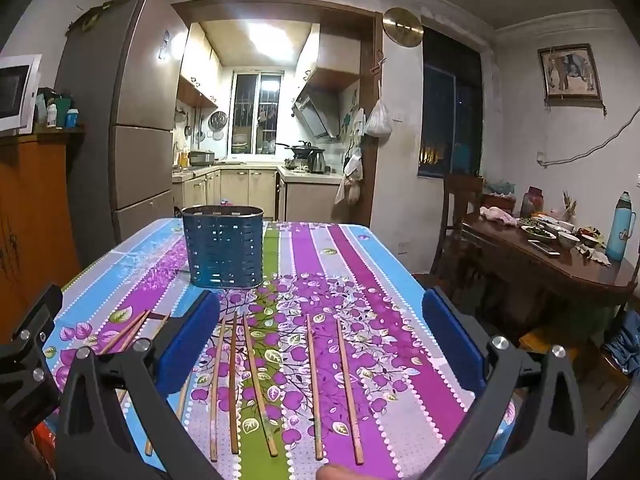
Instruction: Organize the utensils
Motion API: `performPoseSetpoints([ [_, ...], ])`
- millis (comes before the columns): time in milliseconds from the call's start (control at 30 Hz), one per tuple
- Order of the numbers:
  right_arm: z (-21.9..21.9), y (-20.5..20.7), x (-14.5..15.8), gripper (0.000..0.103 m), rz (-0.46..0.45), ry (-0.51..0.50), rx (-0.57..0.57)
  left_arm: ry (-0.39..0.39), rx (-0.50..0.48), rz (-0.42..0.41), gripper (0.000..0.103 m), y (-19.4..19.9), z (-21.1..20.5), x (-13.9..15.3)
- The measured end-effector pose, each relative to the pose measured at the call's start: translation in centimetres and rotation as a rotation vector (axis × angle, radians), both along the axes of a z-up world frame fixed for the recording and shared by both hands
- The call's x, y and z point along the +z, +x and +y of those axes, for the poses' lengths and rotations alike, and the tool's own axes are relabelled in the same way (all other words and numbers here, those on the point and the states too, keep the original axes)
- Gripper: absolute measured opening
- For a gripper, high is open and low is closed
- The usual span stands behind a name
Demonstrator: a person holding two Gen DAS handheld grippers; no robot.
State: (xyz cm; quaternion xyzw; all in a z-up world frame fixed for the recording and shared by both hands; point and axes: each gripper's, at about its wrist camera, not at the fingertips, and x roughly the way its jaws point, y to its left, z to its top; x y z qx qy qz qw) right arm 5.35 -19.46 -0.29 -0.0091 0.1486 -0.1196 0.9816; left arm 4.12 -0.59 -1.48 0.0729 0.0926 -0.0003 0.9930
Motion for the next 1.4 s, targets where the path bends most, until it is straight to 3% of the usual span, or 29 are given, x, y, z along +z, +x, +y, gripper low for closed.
performPoseSetpoints([
  [567,0.7,2.3,-1.1,0.098,0.063,-0.016,0.017,0.012,0.004,0.076,0.098,2.7,0.5,-2.0],
  [1400,1.8,4.4,-2.1,0.098,0.111,-0.048,0.035,0.007,0.021,0.126,0.098,5.2,1.5,-3.2],
])
